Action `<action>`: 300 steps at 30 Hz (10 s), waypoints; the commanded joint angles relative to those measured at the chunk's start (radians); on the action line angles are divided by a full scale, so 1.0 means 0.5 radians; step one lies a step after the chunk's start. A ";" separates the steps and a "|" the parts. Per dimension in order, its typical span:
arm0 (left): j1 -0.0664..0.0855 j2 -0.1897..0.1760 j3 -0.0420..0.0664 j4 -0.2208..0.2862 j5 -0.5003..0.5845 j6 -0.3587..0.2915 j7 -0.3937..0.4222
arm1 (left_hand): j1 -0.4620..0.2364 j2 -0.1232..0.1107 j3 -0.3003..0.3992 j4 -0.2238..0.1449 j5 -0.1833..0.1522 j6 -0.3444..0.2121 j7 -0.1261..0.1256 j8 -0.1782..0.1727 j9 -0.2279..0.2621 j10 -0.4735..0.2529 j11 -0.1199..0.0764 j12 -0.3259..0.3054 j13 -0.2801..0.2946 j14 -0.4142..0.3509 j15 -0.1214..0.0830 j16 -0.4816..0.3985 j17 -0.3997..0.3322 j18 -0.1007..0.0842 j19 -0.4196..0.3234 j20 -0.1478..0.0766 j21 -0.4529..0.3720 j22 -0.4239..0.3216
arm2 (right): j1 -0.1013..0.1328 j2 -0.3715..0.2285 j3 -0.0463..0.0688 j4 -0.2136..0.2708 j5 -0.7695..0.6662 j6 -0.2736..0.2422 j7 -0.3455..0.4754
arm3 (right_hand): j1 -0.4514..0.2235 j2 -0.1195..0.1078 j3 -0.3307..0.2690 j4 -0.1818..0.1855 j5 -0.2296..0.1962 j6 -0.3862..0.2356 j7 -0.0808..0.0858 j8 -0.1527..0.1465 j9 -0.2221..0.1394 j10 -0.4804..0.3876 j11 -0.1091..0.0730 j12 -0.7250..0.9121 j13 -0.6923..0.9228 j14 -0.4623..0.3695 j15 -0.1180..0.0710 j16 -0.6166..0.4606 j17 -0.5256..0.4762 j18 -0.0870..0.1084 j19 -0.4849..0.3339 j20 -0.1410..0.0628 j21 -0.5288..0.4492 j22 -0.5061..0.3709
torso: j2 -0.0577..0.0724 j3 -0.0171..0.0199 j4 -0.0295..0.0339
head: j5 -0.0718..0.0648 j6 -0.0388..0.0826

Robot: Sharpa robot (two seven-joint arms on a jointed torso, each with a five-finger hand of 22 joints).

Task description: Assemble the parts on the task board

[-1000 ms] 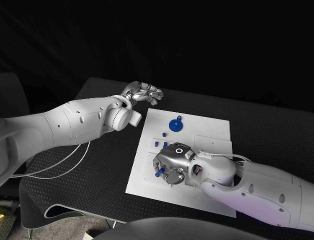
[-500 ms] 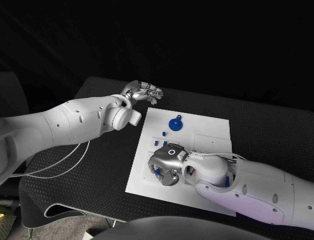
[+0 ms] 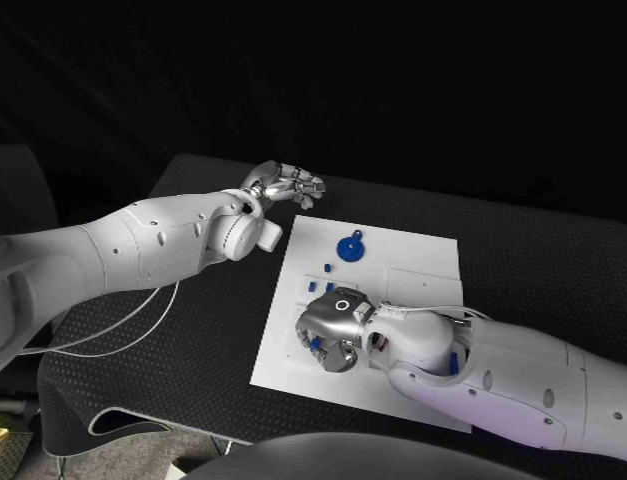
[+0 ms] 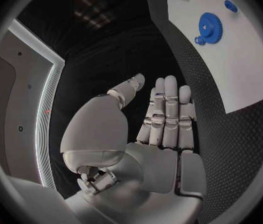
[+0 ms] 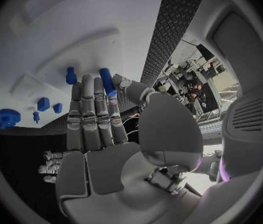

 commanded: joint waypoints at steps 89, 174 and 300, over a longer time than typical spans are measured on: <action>-0.027 -0.150 -0.016 0.216 0.042 0.166 0.074 | -0.101 0.025 -0.042 0.075 0.005 -0.043 0.003 0.019 -0.011 0.017 -0.010 0.005 0.006 0.019 0.002 -0.037 0.068 0.036 0.014 -0.001 -0.037 0.040 | 0.254 -0.892 -0.019 0.202 1.807 0.571 -0.823 | -0.902 0.318 -1.027 0.053 0.630 -0.175 0.002 -0.110 0.146 -0.350 -0.159 2.083 1.858 0.028 -0.273 1.835 0.693 -0.018 0.181 -0.329 1.443 0.036 | -0.130 0.0186 -0.079 | -0.335 0.024; -0.025 -0.160 -0.017 0.248 0.042 0.182 0.037 | -0.102 0.021 -0.044 0.072 0.003 -0.068 0.012 0.014 -0.019 0.011 -0.007 0.000 0.007 0.017 0.003 -0.049 0.084 0.037 0.016 0.000 -0.046 0.052 | 0.271 -0.719 -0.046 0.223 2.075 0.294 -0.922 | -0.948 0.221 -0.671 -0.018 0.729 -0.071 -0.010 -0.170 0.187 -0.280 -0.169 2.037 1.902 -0.015 -0.280 1.993 0.481 -0.018 0.208 -0.324 1.494 0.027 | -0.127 0.0159 -0.081 | -0.297 0.012; -0.021 -0.156 -0.017 0.257 0.042 0.215 0.012 | -0.110 0.013 -0.043 0.082 -0.001 -0.081 0.016 0.016 -0.023 0.003 -0.004 -0.003 0.007 0.005 0.010 -0.070 0.096 0.036 0.009 0.005 -0.061 0.063 | 0.211 -0.413 -0.145 -0.024 2.018 0.227 -0.852 | -1.109 0.112 -0.730 -0.088 0.272 -0.093 -0.008 -0.214 0.226 -0.308 -0.168 2.019 1.944 -0.080 -0.281 2.058 0.388 -0.018 0.176 -0.341 1.491 0.015 | -0.126 0.0186 -0.083 | -0.244 -0.036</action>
